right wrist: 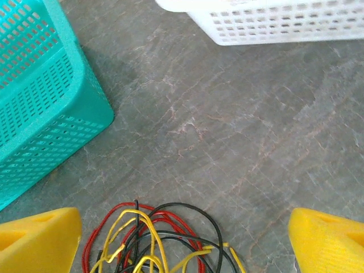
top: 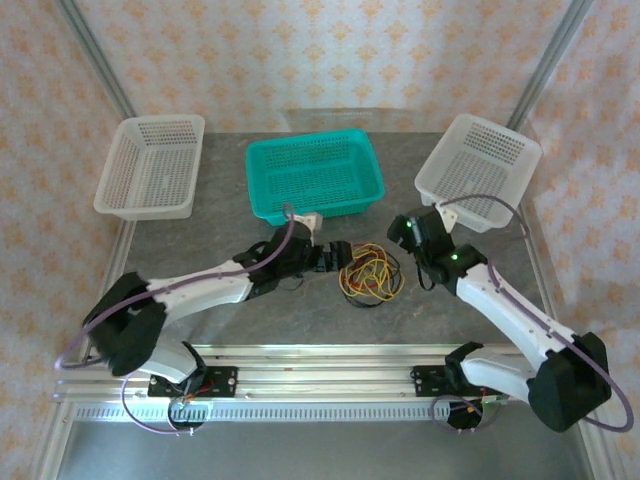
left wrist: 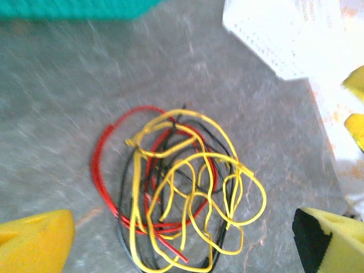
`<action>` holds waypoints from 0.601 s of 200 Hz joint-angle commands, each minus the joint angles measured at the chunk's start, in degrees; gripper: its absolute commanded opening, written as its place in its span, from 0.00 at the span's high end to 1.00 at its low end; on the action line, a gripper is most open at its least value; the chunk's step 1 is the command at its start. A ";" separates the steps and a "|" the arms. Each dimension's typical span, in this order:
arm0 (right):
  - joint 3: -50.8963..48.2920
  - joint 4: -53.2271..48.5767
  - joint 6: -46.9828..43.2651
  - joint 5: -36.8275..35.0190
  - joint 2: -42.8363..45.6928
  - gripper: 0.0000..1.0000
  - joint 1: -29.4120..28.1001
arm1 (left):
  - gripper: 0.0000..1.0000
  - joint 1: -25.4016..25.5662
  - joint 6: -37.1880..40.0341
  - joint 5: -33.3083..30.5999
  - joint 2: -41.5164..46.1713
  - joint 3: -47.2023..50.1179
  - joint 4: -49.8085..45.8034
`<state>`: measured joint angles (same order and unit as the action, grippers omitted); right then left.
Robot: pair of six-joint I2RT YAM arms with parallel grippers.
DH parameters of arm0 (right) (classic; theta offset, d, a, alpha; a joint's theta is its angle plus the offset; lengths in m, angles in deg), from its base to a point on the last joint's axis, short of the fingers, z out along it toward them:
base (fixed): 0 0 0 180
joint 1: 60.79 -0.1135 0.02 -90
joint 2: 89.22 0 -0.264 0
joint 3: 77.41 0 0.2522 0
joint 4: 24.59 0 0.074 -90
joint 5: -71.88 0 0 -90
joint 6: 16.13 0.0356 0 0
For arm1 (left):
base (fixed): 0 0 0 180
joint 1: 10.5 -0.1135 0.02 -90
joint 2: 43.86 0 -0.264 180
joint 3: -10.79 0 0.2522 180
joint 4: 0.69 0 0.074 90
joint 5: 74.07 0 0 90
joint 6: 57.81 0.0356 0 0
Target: Untangle the cables
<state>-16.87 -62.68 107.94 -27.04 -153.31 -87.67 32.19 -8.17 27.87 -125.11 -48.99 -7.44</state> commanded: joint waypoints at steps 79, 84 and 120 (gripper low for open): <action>23.90 0.37 0.02 2.56 -23.00 0.07 -3.72 | 0.00 -27.82 19.92 -17.82 1.66 -17.26 -20.54; 24.46 0.39 2.79 1.03 -23.98 0.07 -4.50 | 0.01 -28.97 20.36 -18.15 1.04 -18.16 -20.71; 27.91 0.07 19.43 -1.03 -31.91 0.11 -7.77 | 0.01 -36.28 22.61 -16.31 -4.22 -25.28 -21.87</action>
<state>8.20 -61.70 113.97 -24.75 -180.68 -94.16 -0.83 10.80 12.11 -126.36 -69.56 -25.02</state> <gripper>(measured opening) 0.893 0.994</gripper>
